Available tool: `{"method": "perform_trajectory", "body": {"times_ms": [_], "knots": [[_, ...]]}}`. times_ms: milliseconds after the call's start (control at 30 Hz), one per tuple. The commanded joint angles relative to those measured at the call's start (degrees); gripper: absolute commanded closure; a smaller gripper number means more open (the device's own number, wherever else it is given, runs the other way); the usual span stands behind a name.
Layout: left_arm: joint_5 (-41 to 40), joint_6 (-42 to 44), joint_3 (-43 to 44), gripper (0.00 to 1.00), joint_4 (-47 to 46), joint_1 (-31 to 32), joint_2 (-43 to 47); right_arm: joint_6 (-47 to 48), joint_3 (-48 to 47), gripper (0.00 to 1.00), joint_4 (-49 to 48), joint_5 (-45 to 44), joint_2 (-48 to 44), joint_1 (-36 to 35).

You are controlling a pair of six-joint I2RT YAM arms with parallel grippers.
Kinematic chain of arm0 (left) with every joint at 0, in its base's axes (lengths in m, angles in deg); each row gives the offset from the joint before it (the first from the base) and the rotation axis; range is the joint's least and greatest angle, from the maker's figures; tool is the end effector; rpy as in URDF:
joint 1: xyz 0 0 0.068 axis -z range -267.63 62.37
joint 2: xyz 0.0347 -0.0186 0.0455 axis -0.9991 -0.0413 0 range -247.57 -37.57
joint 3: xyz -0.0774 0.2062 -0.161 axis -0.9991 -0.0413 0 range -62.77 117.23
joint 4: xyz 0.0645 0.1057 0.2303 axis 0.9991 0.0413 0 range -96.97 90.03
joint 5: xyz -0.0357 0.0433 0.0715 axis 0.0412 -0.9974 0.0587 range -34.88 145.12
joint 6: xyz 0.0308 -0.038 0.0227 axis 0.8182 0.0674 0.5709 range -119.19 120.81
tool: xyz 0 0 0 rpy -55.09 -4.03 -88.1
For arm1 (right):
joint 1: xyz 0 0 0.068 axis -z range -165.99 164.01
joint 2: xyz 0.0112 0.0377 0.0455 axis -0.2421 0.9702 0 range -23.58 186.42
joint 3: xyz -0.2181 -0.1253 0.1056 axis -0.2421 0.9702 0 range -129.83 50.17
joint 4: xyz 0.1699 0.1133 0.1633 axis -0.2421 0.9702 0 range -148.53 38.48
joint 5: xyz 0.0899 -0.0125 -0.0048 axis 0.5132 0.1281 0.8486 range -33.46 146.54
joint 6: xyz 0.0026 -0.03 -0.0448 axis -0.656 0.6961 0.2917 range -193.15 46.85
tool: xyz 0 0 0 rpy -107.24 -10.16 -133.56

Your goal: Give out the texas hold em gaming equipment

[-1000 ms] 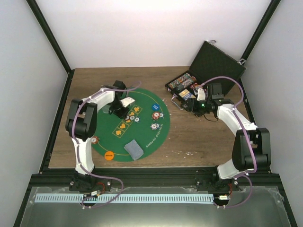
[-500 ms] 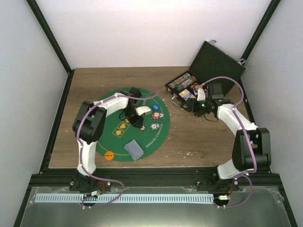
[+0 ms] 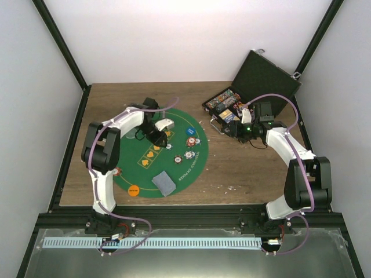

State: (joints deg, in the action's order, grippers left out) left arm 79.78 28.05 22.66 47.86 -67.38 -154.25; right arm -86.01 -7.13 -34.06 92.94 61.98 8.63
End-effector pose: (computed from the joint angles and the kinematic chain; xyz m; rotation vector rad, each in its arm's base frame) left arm 0.3573 -0.1477 0.1674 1.2203 2.7188 -0.6440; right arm 0.3026 0.0498 0.2318 -0.1113 2.4597 0.9253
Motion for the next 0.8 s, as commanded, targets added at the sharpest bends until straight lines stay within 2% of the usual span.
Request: {"method": "perform_trajectory", "body": {"times_ms": [0, 133, 300, 367, 533, 767], "knots": [[-6.5, -1.9, 1.1, 0.65, -3.4, -0.9, 0.3, 0.4, -0.3, 0.46, 0.5, 0.7, -0.8, -0.2], [-5.9, -2.9, 2.5, 0.64, -3.9, -0.7, -2.8, 0.7, -0.6, 0.46, 0.8, 0.6, -0.6, -0.2], [-3.9, -1.8, 1.2, 0.56, -4.1, 1.8, -4.1, 0.7, -0.5, 0.46, 0.8, 0.6, -0.4, -0.2], [-4.4, -1.0, -0.4, 0.58, -4.5, 3.6, -3.6, 0.7, -0.7, 0.46, 0.8, 0.7, -0.2, -0.2], [-1.2, 0.0, -3.4, 0.71, -4.0, 6.7, -2.4, 0.8, -1.2, 0.46, 1.1, 0.9, 0.0, -0.2], [5.8, -0.9, -1.5, 0.71, -2.8, 8.0, -3.0, 0.9, -1.8, 0.46, 1.6, 0.9, -0.1, -0.2]]}}
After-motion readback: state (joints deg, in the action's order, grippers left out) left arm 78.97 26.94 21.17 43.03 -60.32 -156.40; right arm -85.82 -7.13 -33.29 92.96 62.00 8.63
